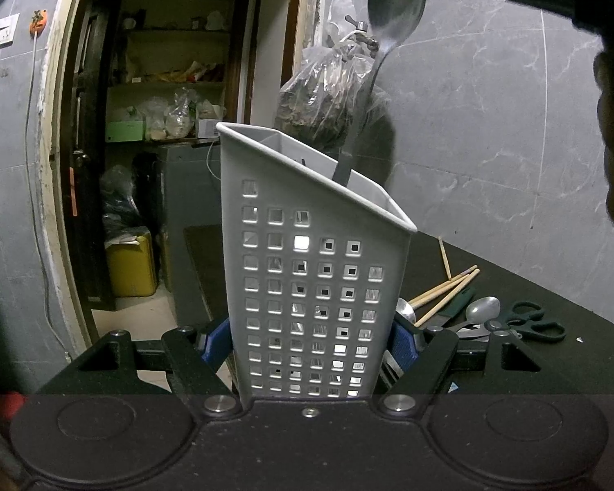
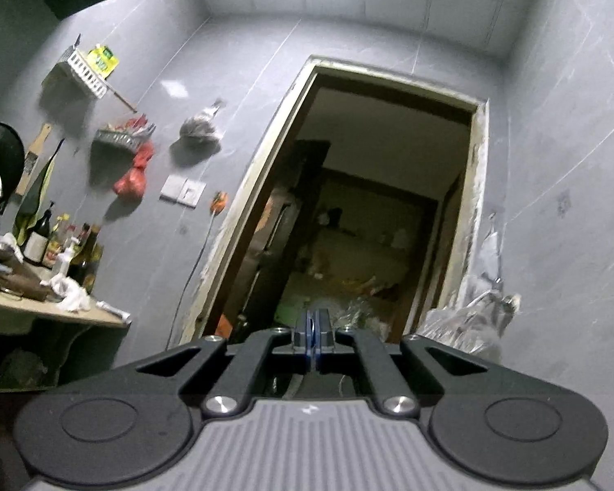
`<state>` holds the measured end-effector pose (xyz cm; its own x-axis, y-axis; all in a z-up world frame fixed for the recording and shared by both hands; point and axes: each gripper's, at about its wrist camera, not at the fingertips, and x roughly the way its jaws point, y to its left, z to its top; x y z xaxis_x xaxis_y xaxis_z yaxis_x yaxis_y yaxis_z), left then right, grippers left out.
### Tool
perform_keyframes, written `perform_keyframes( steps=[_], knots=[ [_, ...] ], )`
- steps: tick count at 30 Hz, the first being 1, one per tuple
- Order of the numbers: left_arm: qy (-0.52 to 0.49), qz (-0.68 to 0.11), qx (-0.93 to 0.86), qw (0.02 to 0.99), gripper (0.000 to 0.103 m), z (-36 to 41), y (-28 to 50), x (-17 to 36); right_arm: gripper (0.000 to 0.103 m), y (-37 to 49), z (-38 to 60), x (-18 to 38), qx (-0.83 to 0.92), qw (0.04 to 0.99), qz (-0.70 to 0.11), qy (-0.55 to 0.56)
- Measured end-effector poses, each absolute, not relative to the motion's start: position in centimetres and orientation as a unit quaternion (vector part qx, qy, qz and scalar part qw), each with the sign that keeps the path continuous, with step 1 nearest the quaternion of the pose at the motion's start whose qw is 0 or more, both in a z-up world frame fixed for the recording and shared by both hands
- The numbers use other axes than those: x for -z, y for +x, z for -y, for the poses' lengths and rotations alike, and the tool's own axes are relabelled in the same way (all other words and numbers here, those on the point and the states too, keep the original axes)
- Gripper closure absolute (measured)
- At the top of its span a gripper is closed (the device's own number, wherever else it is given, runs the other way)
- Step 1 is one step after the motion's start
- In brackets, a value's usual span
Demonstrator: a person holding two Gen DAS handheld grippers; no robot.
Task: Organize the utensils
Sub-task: 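Lower the spoon into the basket and open the right tool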
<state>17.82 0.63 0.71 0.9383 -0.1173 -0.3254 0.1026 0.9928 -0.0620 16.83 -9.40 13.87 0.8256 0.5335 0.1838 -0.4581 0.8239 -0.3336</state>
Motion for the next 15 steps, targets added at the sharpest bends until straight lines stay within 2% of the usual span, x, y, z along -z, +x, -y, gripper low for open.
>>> perform_keyframes(
  steps=[15],
  knots=[
    [-0.021, -0.165, 0.053, 0.985, 0.026, -0.3, 17.9, -0.7, 0.101, 16.7, 8.4, -10.4, -0.278, 0.944, 0.093, -0.152]
  ],
)
